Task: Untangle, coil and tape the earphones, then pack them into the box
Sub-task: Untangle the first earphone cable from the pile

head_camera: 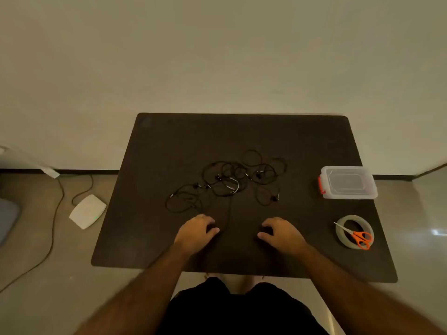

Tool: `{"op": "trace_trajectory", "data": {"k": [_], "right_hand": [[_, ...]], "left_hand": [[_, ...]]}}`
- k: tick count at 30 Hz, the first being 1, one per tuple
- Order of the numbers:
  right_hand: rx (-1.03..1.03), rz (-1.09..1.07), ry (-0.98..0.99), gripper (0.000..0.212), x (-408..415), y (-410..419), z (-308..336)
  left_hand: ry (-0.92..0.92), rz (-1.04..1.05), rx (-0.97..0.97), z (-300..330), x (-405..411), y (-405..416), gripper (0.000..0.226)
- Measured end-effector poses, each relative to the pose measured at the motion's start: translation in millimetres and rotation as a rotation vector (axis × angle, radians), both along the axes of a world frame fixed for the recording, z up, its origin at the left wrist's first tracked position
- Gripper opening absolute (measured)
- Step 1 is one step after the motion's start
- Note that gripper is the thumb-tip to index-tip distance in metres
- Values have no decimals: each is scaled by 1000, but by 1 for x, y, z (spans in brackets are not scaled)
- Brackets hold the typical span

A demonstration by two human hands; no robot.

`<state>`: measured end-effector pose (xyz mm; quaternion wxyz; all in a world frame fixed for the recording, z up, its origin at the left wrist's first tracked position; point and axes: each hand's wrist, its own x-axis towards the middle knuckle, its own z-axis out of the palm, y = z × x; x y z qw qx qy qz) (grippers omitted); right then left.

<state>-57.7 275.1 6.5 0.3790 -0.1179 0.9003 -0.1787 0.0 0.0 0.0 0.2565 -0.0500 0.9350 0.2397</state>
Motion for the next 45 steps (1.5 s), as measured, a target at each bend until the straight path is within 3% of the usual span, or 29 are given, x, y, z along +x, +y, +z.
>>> {"op": "trace_trajectory", "data": {"k": [6,16,22,26,30,36,45], "right_hand": [[20,-18,128,42,0,-1,-7],[119,25,337,55,4,5,-33],[32,-121,521,48,4,2,-58],[-65,-261,650,40,-13,-3,-66],[-138,-306,763,33,-25,-8,-74],[-203,-282,826,30,-21,-12,-104],[-230,-267,823,54,-19,-10,-110]], "left_hand": [[-18,20,13,-9,11,7,37],[327,58,-13,-45,23,-2,20],[435,267,-101,-64,15,-28,26],[554,364,-36,-65,-4,-30,39],[697,449,20,-62,-23,-23,33],[631,447,175,-90,-17,-8,31],[748,497,236,-102,-11,-1,22]]}}
